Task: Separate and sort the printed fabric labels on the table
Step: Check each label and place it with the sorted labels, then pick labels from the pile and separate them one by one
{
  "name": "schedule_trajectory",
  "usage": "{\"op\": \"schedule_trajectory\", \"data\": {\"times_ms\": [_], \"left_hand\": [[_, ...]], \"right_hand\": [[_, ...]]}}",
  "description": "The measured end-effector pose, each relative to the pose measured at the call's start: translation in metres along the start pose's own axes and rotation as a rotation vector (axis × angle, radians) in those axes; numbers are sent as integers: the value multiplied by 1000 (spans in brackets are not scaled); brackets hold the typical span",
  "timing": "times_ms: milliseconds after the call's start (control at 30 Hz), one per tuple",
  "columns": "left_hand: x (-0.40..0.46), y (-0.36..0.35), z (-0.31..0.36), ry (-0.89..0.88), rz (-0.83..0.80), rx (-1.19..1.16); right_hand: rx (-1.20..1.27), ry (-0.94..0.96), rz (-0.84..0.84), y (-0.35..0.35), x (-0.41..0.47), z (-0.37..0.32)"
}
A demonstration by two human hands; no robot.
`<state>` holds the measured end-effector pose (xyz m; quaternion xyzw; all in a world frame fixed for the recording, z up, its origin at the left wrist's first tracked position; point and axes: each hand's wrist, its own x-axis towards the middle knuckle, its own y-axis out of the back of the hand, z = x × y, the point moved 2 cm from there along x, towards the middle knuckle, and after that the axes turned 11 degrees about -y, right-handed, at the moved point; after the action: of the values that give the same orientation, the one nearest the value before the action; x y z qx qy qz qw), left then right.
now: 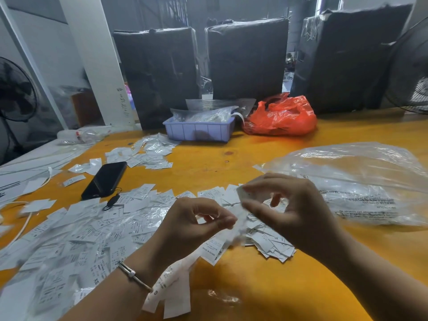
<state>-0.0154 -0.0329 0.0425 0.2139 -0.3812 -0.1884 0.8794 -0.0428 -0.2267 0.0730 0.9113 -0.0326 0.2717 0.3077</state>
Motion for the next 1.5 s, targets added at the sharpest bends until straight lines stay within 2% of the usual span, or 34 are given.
{"op": "schedule_trajectory", "data": {"times_ms": [100,533,600,733,833,1033,1500], "left_hand": [[0,1,1,-25,-3,-2],[-2,3,3,-40,22,114],[-2,3,3,-52,34,131],[-1,4,6,-78,56,153],[0,5,6,-86,51,157],[-1,5,5,-97,58,149],[0,3,5,-55,17,121]], "right_hand": [[-50,-38,-182,-10,0,4],[42,-97,-241,-9,4,12],[83,-89,-198,-5,5,12],[209,-13,76,7,5,9],[200,81,135,11,0,2],[76,166,98,4,-4,-5],[-65,137,-43,1,2,3]]}}
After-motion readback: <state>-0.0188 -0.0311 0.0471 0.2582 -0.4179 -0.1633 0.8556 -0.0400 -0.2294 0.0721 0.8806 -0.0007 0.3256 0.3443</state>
